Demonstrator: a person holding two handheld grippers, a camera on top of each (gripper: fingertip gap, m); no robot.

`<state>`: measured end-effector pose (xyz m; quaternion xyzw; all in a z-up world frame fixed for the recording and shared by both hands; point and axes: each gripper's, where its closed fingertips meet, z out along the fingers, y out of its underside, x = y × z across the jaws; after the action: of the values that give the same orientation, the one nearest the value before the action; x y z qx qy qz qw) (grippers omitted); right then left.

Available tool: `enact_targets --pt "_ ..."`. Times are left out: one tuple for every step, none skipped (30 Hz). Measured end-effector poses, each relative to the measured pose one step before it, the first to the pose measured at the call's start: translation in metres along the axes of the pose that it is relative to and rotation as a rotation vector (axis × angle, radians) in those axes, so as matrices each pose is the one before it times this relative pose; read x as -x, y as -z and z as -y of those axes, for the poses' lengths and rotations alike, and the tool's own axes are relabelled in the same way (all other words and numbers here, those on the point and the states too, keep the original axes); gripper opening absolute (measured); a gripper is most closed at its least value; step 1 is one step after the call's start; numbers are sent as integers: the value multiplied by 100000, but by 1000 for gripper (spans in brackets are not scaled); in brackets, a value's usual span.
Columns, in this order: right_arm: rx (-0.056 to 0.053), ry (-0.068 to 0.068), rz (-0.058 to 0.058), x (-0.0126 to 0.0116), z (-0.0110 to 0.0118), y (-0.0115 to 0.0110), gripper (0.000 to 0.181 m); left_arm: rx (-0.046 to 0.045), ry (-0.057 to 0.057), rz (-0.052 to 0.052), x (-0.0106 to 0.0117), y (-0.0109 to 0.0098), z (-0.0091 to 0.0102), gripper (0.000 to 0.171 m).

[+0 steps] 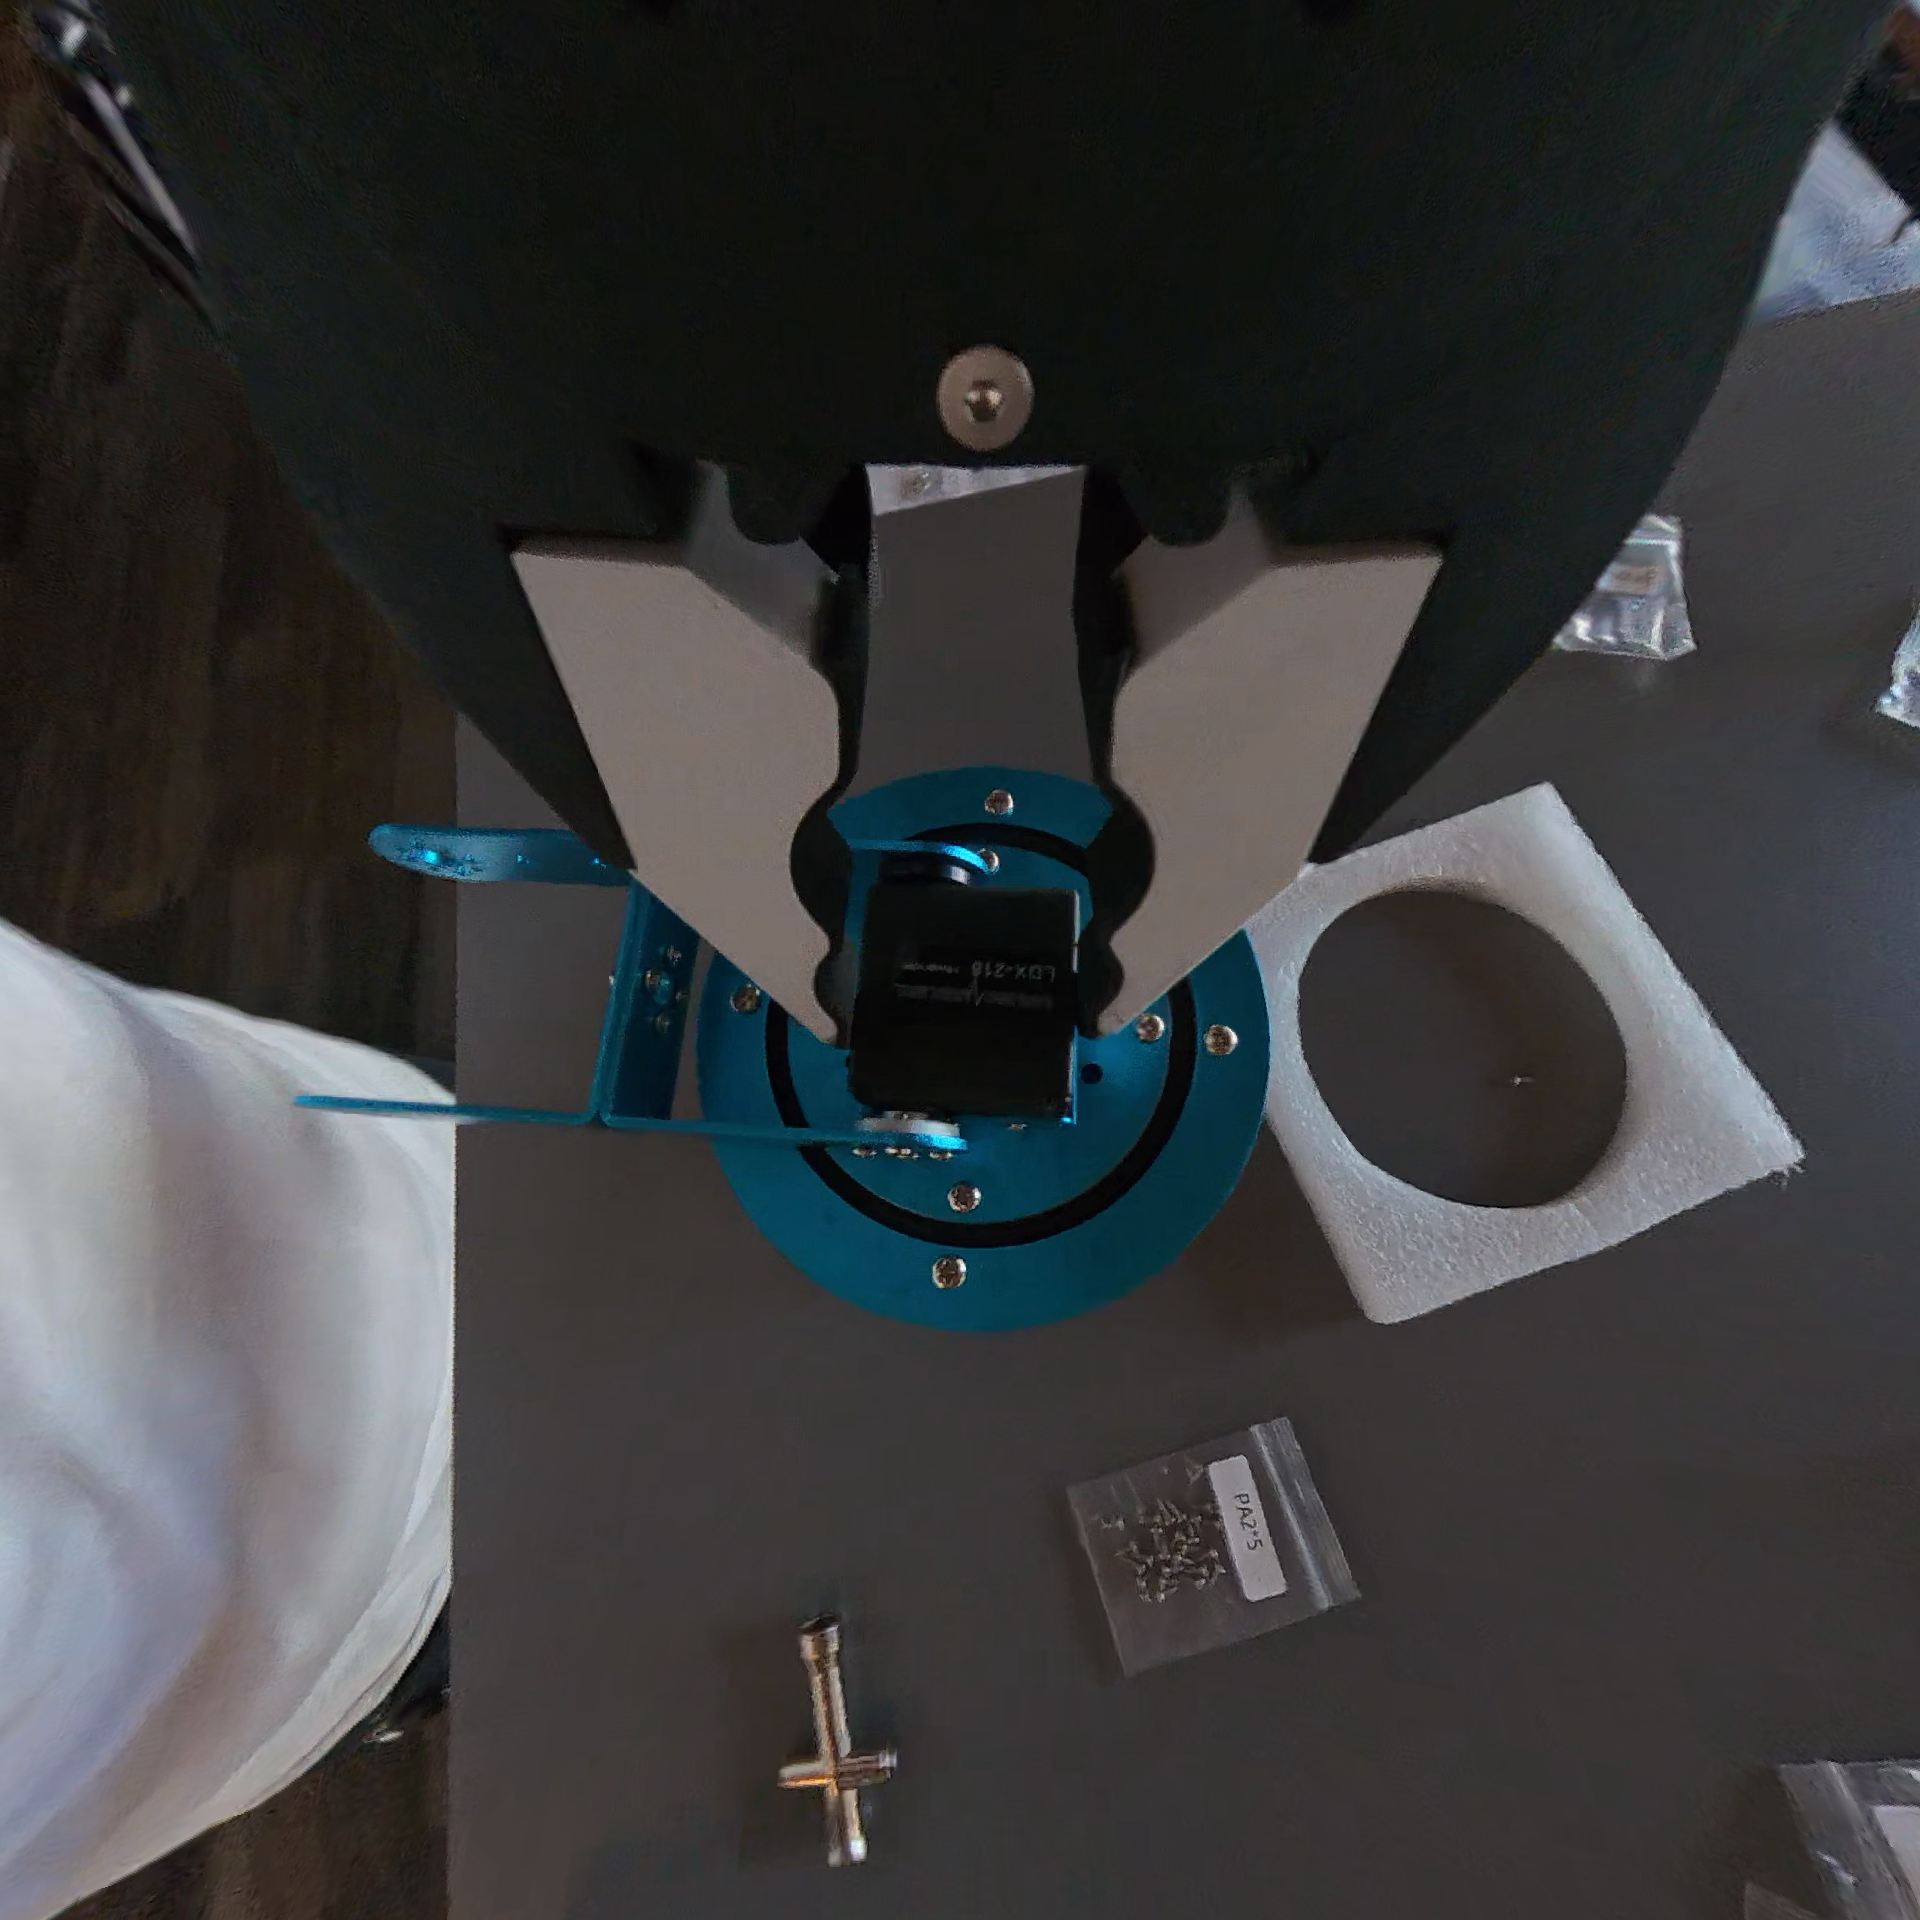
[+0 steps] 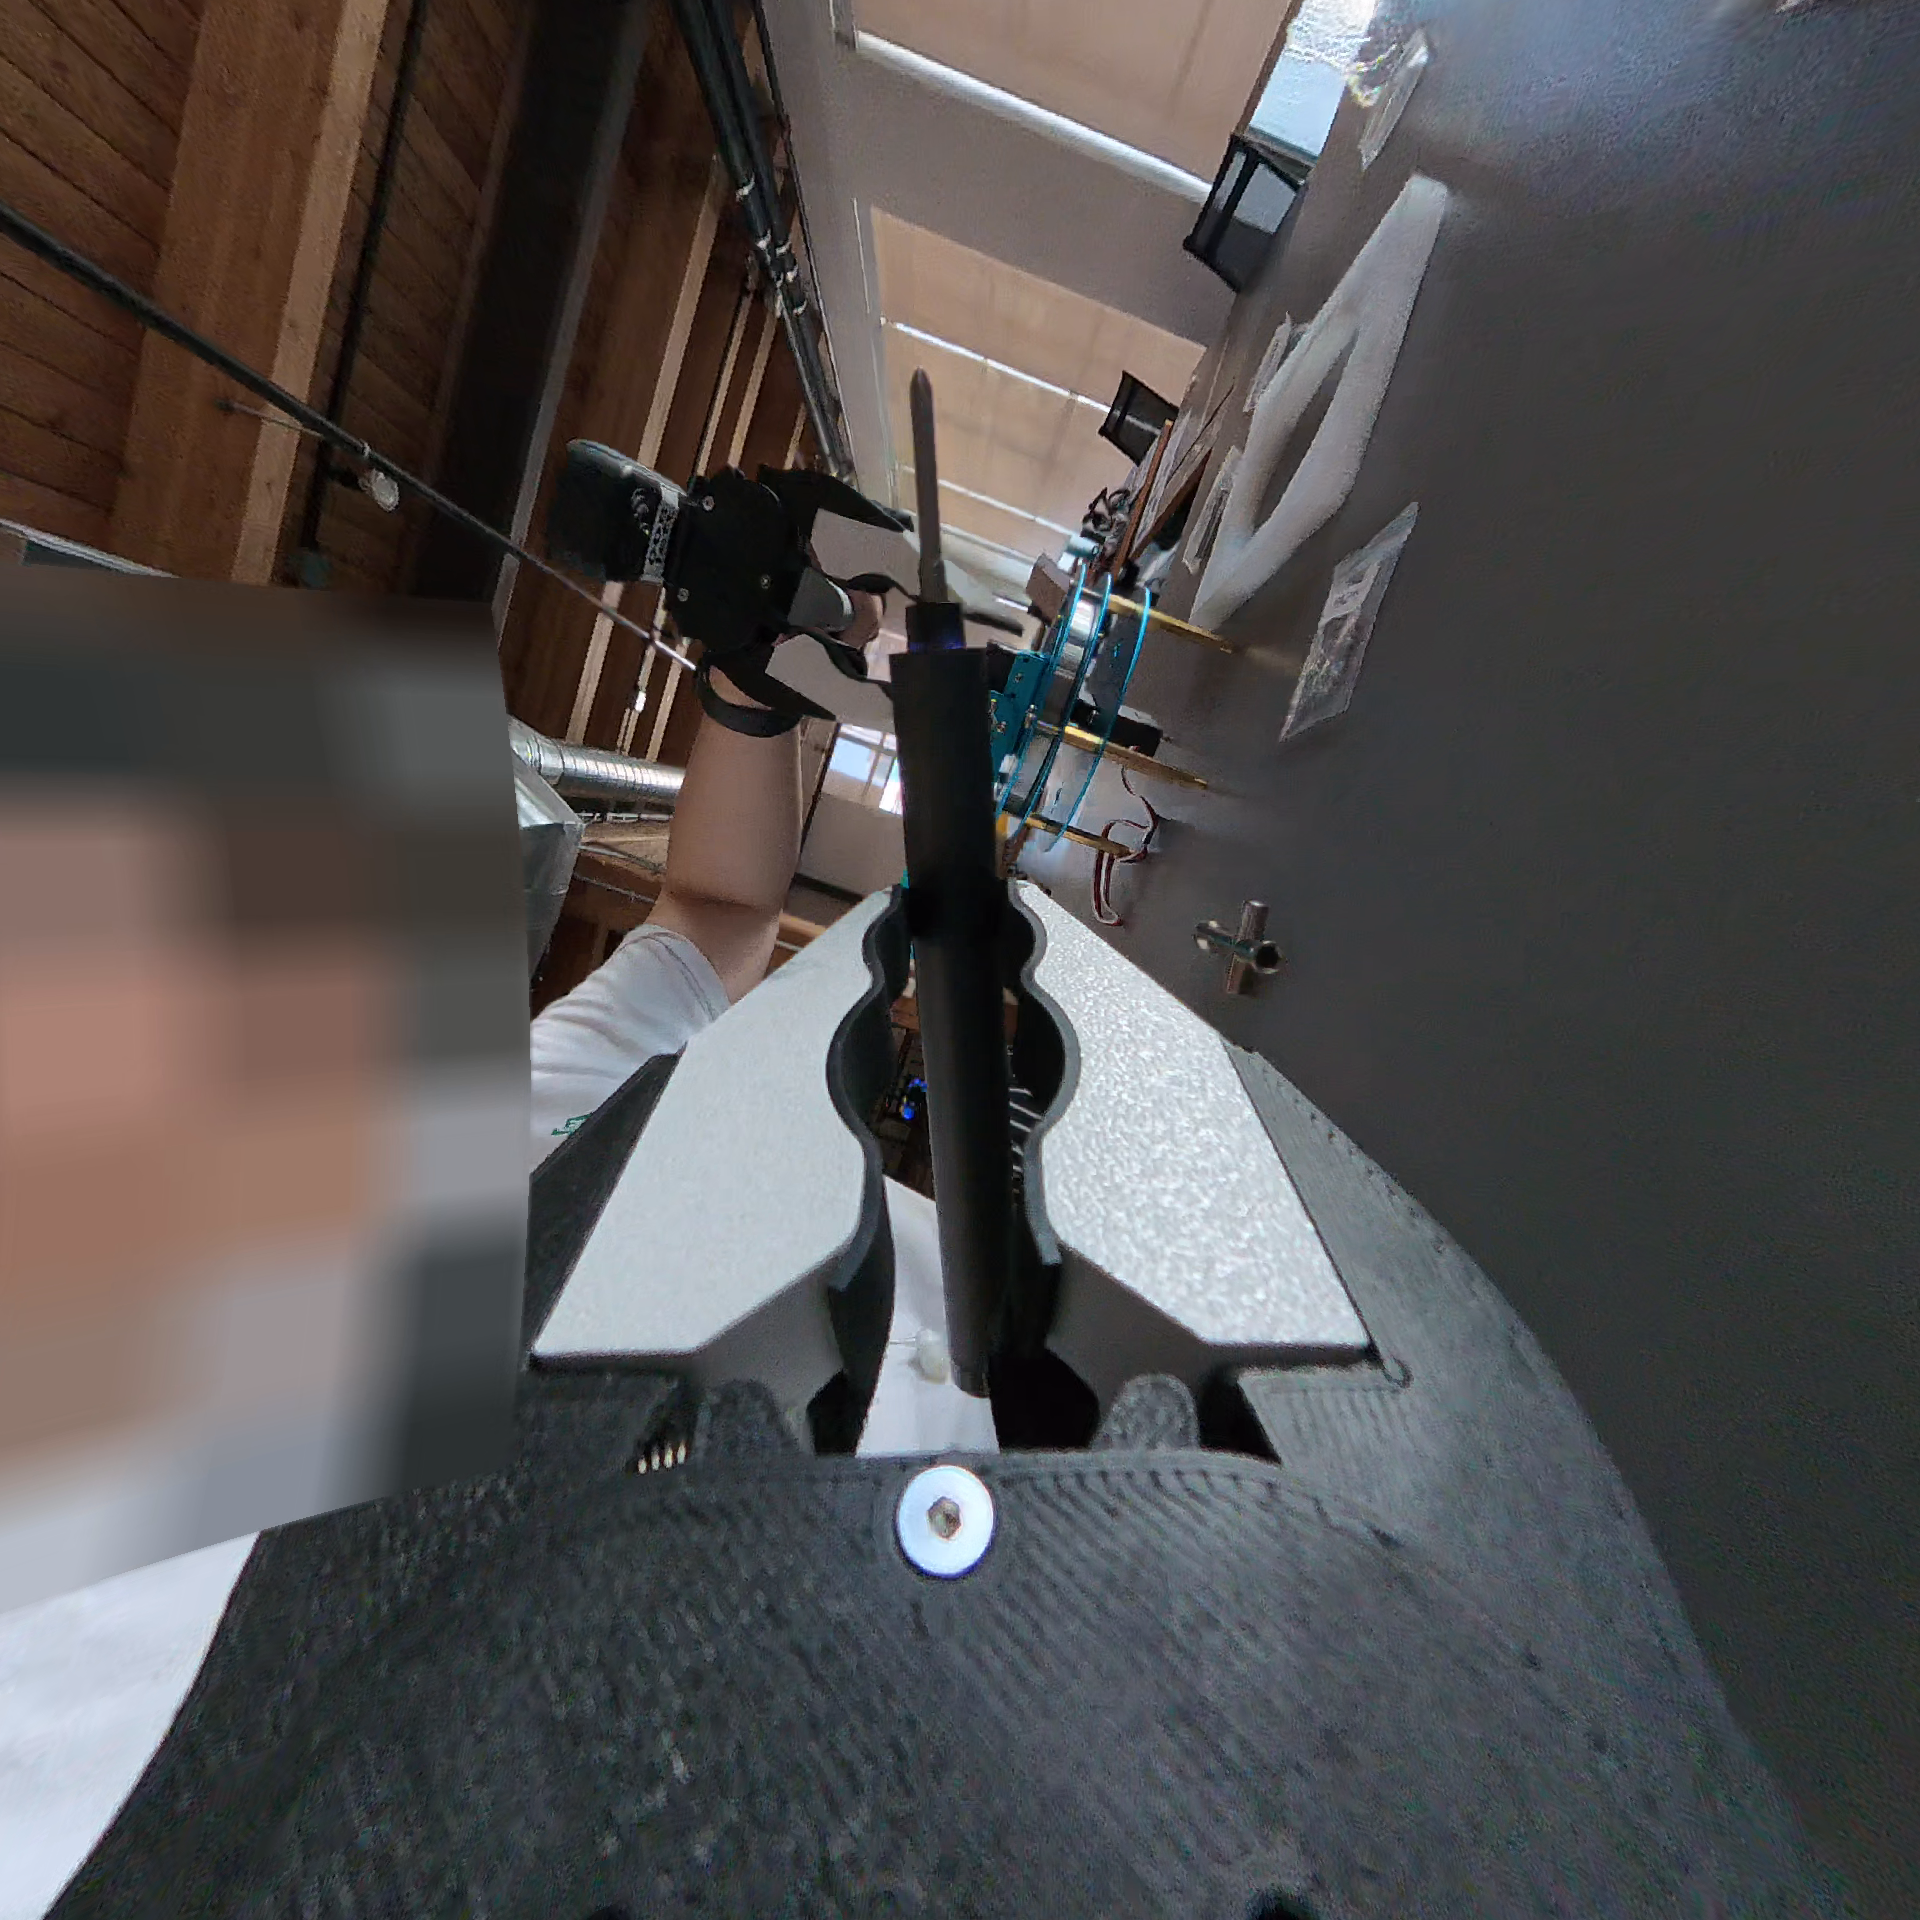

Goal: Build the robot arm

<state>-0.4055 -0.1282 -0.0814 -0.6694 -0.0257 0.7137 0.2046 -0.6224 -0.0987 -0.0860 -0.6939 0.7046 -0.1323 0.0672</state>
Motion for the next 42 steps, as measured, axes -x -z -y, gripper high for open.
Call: enact_targets --pt "-1103 -141 -758 27 -550 -98 15 -513 2897 -610 -28 -131 93 42" --pt "-705 195 -346 118 -508 -17 15 -535 2548 97 8 -29 6 42" --pt "-480 172 -34 170 -450 40 15 -470 3083 873 47 16 -9 43" --pt "-585 312 68 166 -321 96 15 -228 3503 1236 22 3 -29 42" --pt "-411 634 279 183 -239 120 15 112 3959 1200 -35 5 -49 42" --pt "-57 611 383 190 -193 139 15 153 5056 1204 -59 3 -53 42" --pt "79 592 299 142 -124 153 15 -74 6086 1556 -12 3 -48 42" --pt "240 685 434 149 -77 143 15 -405 7356 1928 44 23 -46 42" --pt "707 582 987 199 -55 140 15 -968 9727 2125 135 19 -35 42" --pt "1285 298 1239 176 -58 129 15 -948 9985 2462 196 34 -65 42" --pt "1727 20 1001 85 -38 132 15 -1194 9926 3058 268 50 -85 42" --pt "1880 -274 715 -45 6 145 15 -1464 11034 2718 273 63 -113 42" --pt "1677 -615 640 -111 67 184 15 -356 10375 2030 249 89 -207 42" --pt "1258 -898 1000 -70 110 197 15 705 8075 1829 207 78 -268 42" --pt "1469 -948 1478 2 78 200 15 105 7750 1776 161 61 -205 42" --pt "1881 -627 1642 43 18 195 15 719 7726 1655 120 61 -212 42" --pt "2179 -439 1403 35 -14 200 15 879 6665 1506 50 34 -186 42" --pt "2124 -320 813 -28 -19 202 15 -412 7413 999 -20 9 -109 42" --pt "2023 250 179 -73 -9 181 15 -225 8065 1117 -8 26 -178 42" --pt "2554 554 -97 -95 -72 159 15 568 6795 1211 -31 29 -265 42" --pt "2781 715 70 -66 -99 109 15 -275 7254 431 -28 31 -228 43" --pt "2553 387 384 -19 -83 73 15 -1162 7786 474 67 33 -194 43" --pt "2285 49 734 31 -52 44 15 -1453 7674 647 127 26 -189 43" --pt "1989 -124 1114 61 -32 24 15 -1686 6539 478 140 33 -124 43" --pt "1609 -494 1215 57 5 29 15 -2018 5575 -19 108 3 -81 43" --pt "1032 -771 774 -19 58 48 15 -1790 5842 -695 86 -7 -104 44" --pt "885 -333 166 -105 76 76 15 -1500 5854 -1368 63 -30 -84 45" --pt "996 277 -535 -192 69 98 15 -926 5204 -1976 8 -49 -99 46" --pt "1016 213 -1563 -334 82 134 15 -772 4802 -2064 -4 -14 -77 47" --pt "1165 275 -2650 -490 123 173 15 -809 3150 -1583 -20 69 -21 47" --pt "1628 832 -3234 -552 171 192 15 -98 1702 -1683 -75 60 -46 47" --pt "2374 1484 -3529 -583 176 207 15 281 545 -1916 -69 46 -39 47" --pt "2819 1195 -4215 -674 209 248 15 -236 285 -2732 -90 114 -2 47" --pt "2476 1040 -4736 -697 289 307 15 -1058 549 -3705 -116 194 67 49" --pt "2997 1843 -4713 -595 247 322 15 -1869 1044 -3871 -25 329 103 49" --pt "3509 2314 -4226 -439 214 322 15 -2542 436 -4474 -60 486 189 46" --pt "2551 2017 -3584 -253 299 323 15 -3152 -529 -4556 -74 688 281 41" --pt "2864 1739 -3368 -152 231 304 15 -3706 -1051 -3949 -4 851 340 38" --pt "2957 2586 -3893 -173 187 283 15 -3995 -1585 -2435 223 987 386 39" --pt "2214 3085 -4843 -303 227 247 15 -4362 -2224 -1824 320 1064 402 39" --pt "2315 2657 -6014 -539 132 180 16 -4891 -2396 -1939 352 1071 465 39" --pt "2431 2568 -7098 -771 31 116 16 -5669 -2218 -2065 340 1045 549 39"
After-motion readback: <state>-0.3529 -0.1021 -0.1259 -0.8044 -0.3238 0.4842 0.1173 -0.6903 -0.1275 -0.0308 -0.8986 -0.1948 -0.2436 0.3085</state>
